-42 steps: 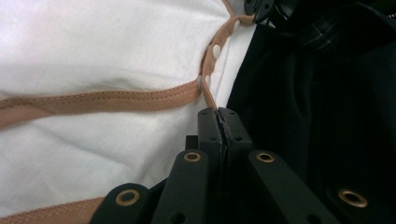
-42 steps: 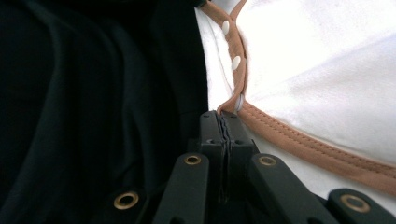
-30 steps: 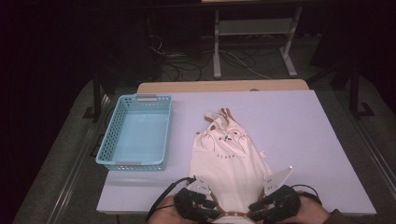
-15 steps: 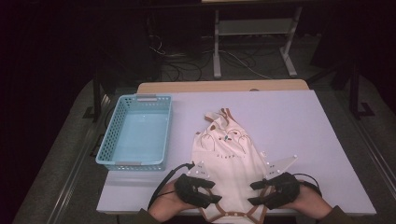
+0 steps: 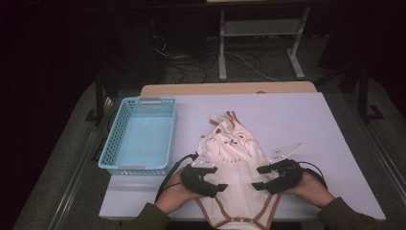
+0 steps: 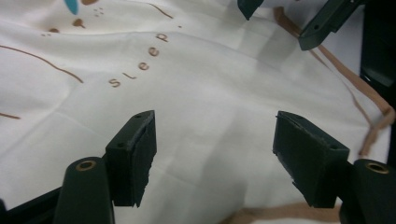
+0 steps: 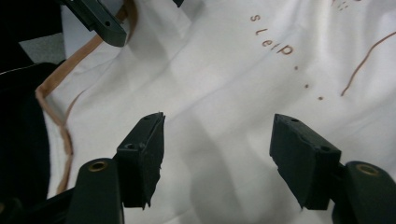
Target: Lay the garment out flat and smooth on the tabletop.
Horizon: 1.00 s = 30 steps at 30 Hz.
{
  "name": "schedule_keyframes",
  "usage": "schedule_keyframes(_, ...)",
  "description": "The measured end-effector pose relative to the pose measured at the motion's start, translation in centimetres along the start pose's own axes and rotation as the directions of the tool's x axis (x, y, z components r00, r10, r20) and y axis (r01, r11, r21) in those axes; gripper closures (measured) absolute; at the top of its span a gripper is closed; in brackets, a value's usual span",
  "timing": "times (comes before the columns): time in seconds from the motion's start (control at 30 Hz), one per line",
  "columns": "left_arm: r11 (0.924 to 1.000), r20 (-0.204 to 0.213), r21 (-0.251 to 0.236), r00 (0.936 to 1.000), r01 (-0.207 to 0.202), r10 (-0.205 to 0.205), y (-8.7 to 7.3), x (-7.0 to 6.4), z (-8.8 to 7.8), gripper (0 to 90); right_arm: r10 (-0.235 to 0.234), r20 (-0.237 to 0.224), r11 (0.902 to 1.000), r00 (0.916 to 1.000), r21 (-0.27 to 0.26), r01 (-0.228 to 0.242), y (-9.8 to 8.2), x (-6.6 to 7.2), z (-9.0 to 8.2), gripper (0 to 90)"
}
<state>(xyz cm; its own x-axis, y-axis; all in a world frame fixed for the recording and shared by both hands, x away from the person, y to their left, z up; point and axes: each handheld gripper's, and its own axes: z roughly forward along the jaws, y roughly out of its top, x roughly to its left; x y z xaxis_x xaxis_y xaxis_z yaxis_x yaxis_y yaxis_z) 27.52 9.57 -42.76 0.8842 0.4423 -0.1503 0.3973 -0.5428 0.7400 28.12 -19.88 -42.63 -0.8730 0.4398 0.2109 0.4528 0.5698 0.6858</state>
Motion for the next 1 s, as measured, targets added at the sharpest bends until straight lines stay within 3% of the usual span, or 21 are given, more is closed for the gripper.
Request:
schedule_keyframes(0.57, 0.9987, -0.091, -0.047, 0.9956, 0.02, -0.024, -0.2, 1.0, -0.5, 11.6, 0.028, 0.064, 0.9986, 0.9976, -0.046, -0.025, 2.3, -2.5, 0.6, 27.0)
schedule_keyframes(0.87, 0.9986, -0.104, -0.044, 0.994, 0.031, -0.035, -0.4, 1.2, -0.4, 0.1, 0.05, 0.099, 0.9965, 0.9938, -0.072, -0.043, 3.9, -4.2, 0.6, 26.6)
schedule_keyframes(1.0, 0.9981, -0.109, -0.045, 0.9929, 0.042, -0.046, -0.4, 1.4, -0.5, 0.0, 0.049, 0.112, 0.9959, 0.9924, -0.081, -0.04, 4.8, -4.9, 0.8, 26.6)
